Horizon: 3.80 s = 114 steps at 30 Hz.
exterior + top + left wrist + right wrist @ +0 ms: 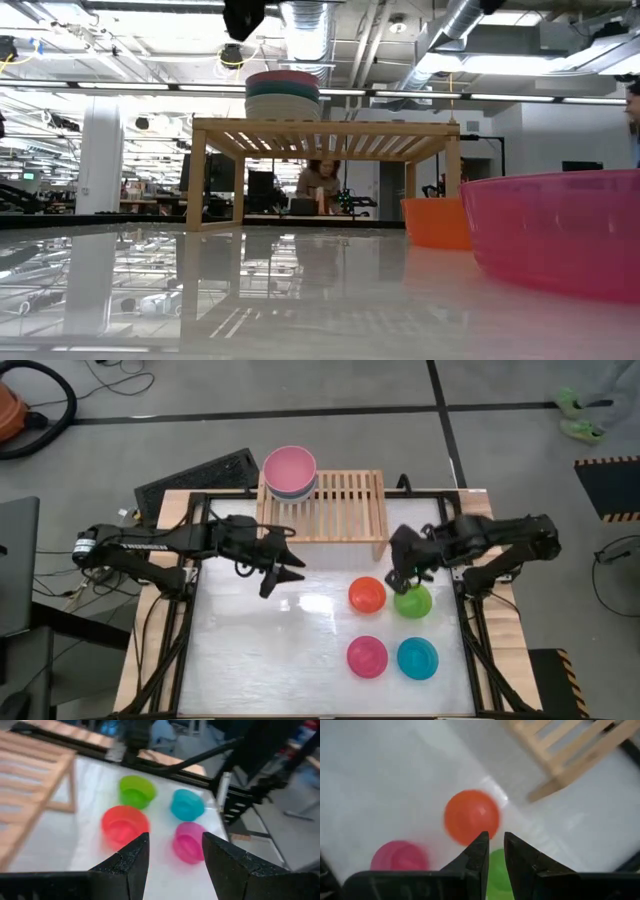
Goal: Place and stack bowls onto a shelf
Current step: Put the small orange bowl on the shelf
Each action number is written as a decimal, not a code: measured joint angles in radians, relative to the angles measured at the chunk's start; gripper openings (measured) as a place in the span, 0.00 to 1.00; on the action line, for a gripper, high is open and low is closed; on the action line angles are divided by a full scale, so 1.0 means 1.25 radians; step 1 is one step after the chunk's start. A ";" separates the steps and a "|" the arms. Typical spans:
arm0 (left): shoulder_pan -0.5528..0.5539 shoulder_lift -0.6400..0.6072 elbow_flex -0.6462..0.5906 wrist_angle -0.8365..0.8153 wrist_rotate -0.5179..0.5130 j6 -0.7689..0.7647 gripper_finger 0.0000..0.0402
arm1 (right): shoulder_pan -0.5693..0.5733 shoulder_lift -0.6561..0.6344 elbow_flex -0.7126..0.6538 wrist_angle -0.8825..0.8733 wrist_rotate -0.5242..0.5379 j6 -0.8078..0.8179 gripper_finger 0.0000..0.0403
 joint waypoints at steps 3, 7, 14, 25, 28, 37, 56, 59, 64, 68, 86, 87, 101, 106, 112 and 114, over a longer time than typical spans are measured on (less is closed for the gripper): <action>-0.023 -0.016 -0.001 0.001 0.042 -0.003 0.42 | 0.038 -0.006 -0.064 0.067 -0.004 0.043 0.22; -0.065 -0.076 -0.001 -0.020 0.063 -0.029 0.42 | 0.071 0.007 -0.146 0.176 -0.004 0.077 0.22; -0.185 -0.256 0.000 -0.120 -0.091 -0.065 0.42 | 0.087 0.076 -0.226 0.299 -0.009 -0.005 0.22; -0.327 -0.458 0.000 -0.238 -0.331 -0.104 0.42 | 0.083 0.277 -0.234 0.326 -0.056 -0.066 0.51; -0.333 -0.484 0.000 -0.274 -0.366 -0.104 0.42 | 0.076 0.324 -0.234 0.342 -0.089 -0.112 0.62; -0.333 -0.499 0.000 -0.326 -0.420 -0.101 0.42 | 0.068 0.421 -0.234 0.355 -0.156 -0.194 0.63; -0.332 -0.494 0.000 -0.323 -0.475 -0.094 0.42 | 0.020 0.424 -0.227 0.368 -0.161 -0.220 0.06; -0.332 -0.494 0.000 -0.323 -0.484 -0.094 0.42 | 0.022 0.403 -0.200 0.343 -0.161 -0.241 0.06; -0.332 -0.494 0.000 -0.326 -0.505 -0.094 0.42 | 0.022 0.329 -0.137 0.285 -0.162 -0.272 0.06; -0.332 -0.494 -0.001 -0.336 -0.523 -0.095 0.42 | 0.013 0.243 -0.059 0.239 -0.202 -0.345 0.06; -0.332 -0.494 -0.001 -0.340 -0.595 -0.096 0.42 | -0.312 0.159 0.099 0.059 -0.068 -0.929 0.06; -0.332 -0.494 -0.001 -0.340 -0.601 -0.097 0.42 | -0.320 0.170 0.099 0.050 -0.076 -0.958 0.06; -0.332 -0.494 -0.001 -0.367 -0.646 -0.097 0.42 | -0.388 0.254 0.097 0.044 -0.145 -1.033 0.06; -0.332 -0.494 -0.001 -0.371 -0.646 -0.097 0.42 | -0.400 0.242 0.097 0.039 -0.156 -1.020 0.06; -0.332 -0.494 -0.001 -0.371 -0.646 -0.097 0.42 | -0.403 0.241 0.097 0.038 -0.162 -1.015 0.06; -0.332 -0.494 -0.001 -0.370 -0.646 -0.097 0.42 | -0.402 0.241 0.097 0.037 -0.162 -1.011 0.06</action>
